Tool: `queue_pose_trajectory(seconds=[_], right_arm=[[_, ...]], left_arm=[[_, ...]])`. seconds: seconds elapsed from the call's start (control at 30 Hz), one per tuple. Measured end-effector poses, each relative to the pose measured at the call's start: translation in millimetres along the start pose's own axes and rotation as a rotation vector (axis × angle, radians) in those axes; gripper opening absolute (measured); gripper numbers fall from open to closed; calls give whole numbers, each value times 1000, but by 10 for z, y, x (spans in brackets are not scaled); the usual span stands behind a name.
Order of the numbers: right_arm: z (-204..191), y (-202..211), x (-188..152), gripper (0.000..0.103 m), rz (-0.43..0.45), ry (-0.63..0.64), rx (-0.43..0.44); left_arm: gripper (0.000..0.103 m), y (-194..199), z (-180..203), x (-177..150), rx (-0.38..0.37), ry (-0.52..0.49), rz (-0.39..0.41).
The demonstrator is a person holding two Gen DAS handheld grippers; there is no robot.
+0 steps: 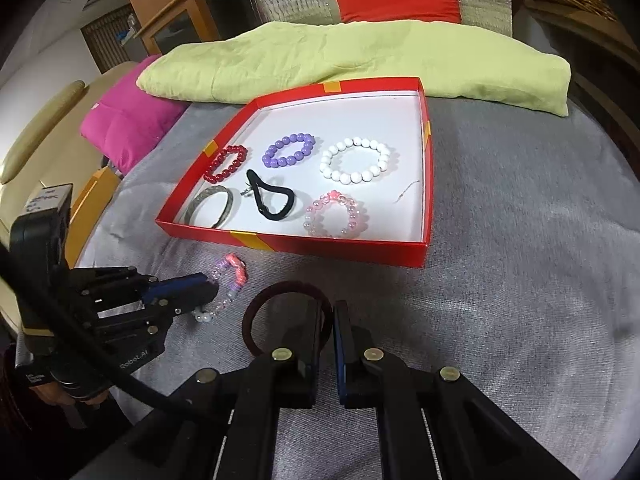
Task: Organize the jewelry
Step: 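Lift the pink-white bracelet with the left gripper while the right holds the dark ring, then carry the pink-white bracelet into the tray with the left gripper while the right carries the dark ring there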
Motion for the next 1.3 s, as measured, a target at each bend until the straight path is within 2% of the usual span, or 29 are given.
queue_pose_trajectory(seconds=[0.37, 0.57, 0.9, 1.13, 1.3], right_arm=[[-82, 220, 140, 6, 102, -18, 99], [-120, 264, 307, 6, 165, -51, 120], [-32, 75, 656, 6, 184, -140, 77], [51, -181, 963, 6, 161, -233, 52], [135, -435, 1197, 6, 139, -316, 39]], left_arm=[[8, 637, -35, 255, -85, 0, 195], [8, 808, -250, 433, -74, 55, 281], [8, 633, -585, 732, -37, 151, 298], [8, 380, -834, 988, 1, 209, 297], [8, 225, -985, 1175, -21, 255, 288]])
Point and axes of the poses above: each gripper's, at about its wrist camera, not at the fingertips, and y roughly against the way its jaws point, z to its right, x to its top, the point moved 5 cm from there along -y, roughly the way its jaws point, and after that the axes turned 3 degrees about -y, right-handed, at the moved point
